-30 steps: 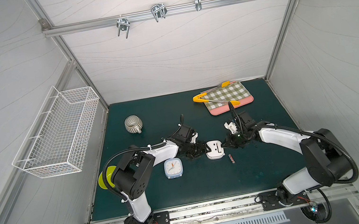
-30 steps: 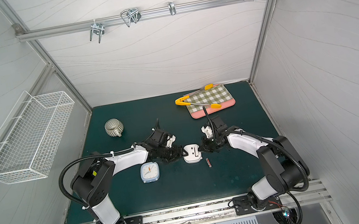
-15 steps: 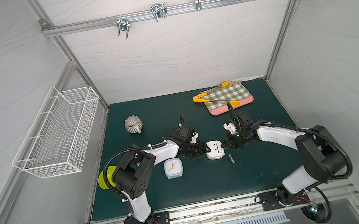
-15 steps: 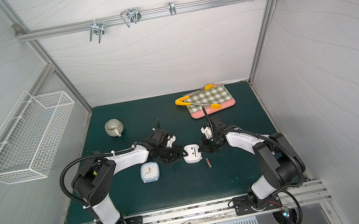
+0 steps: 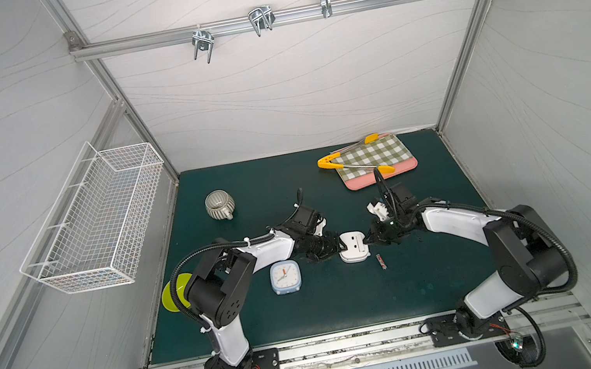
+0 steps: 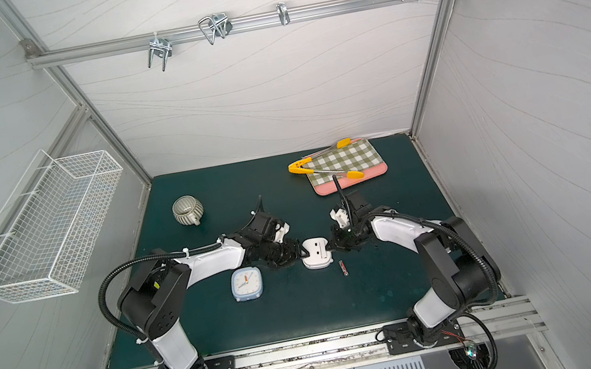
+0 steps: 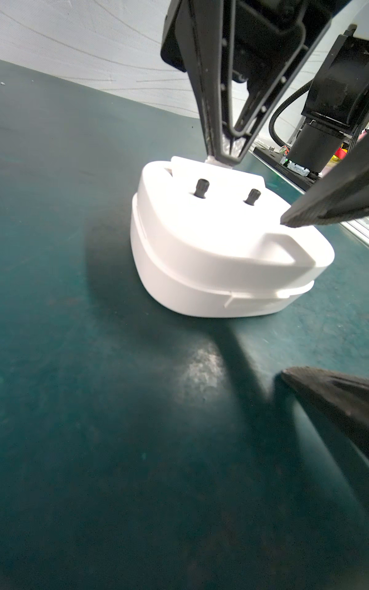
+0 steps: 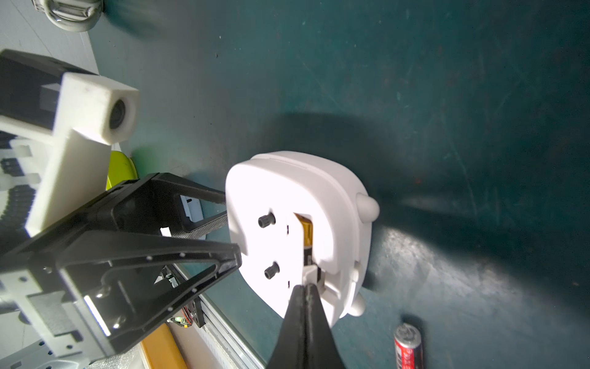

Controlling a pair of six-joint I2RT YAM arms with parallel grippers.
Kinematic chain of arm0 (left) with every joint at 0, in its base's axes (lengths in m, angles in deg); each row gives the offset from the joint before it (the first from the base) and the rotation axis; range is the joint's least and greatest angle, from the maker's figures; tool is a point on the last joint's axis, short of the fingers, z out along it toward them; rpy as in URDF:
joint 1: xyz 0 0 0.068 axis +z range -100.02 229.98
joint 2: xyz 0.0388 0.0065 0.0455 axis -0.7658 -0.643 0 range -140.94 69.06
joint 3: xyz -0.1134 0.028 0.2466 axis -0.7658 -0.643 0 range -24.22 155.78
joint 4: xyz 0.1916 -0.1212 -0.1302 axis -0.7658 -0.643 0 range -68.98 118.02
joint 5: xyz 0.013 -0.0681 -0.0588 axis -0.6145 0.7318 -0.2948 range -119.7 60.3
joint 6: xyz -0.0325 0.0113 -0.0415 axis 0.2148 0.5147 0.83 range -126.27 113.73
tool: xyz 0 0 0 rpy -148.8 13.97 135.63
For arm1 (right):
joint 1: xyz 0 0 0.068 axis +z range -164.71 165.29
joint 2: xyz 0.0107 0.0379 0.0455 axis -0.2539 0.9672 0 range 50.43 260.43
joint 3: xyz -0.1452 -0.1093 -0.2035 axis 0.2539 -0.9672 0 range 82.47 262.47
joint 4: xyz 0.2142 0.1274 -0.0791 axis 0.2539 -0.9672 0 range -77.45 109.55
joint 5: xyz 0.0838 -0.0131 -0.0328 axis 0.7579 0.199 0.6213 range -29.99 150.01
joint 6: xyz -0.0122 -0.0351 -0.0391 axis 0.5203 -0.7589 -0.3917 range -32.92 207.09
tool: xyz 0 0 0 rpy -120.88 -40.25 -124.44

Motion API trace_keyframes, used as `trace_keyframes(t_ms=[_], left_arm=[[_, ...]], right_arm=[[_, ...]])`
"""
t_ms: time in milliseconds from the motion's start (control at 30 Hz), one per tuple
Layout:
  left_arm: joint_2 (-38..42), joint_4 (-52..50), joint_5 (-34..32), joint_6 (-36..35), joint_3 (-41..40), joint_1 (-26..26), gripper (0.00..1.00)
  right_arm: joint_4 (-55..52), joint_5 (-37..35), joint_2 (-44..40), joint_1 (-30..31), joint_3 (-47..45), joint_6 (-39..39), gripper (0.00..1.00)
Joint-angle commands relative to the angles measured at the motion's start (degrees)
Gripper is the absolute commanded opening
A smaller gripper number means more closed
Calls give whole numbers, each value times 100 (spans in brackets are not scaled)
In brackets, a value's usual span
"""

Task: Insert the battery into the alarm
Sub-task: Install the cover on the alarm.

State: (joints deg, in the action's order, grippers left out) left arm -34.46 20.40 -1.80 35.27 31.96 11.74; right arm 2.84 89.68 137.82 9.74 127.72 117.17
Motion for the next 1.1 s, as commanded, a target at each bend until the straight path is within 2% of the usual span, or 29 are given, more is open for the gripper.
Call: trace_keyframes(t_ms=[0, 300, 600, 767, 1067], left_arm=[[-205, -161, -53, -80, 112, -52, 71], [-242, -164, -29, -76, 130, -52, 71], [-308, -157, 50, -76, 178, -52, 64], [-276, -204, -12, -102, 169, -50, 64], [-282, -223, -25, -111, 174, -52, 64]], right_arm=[[1, 82, 57, -19, 62, -108, 0], [157, 131, 225, -19, 31, -72, 0], [361, 374, 202, -19, -72, 295, 0], [86, 72, -7, -27, -16, 152, 0], [188, 172, 39, -29, -78, 217, 0]])
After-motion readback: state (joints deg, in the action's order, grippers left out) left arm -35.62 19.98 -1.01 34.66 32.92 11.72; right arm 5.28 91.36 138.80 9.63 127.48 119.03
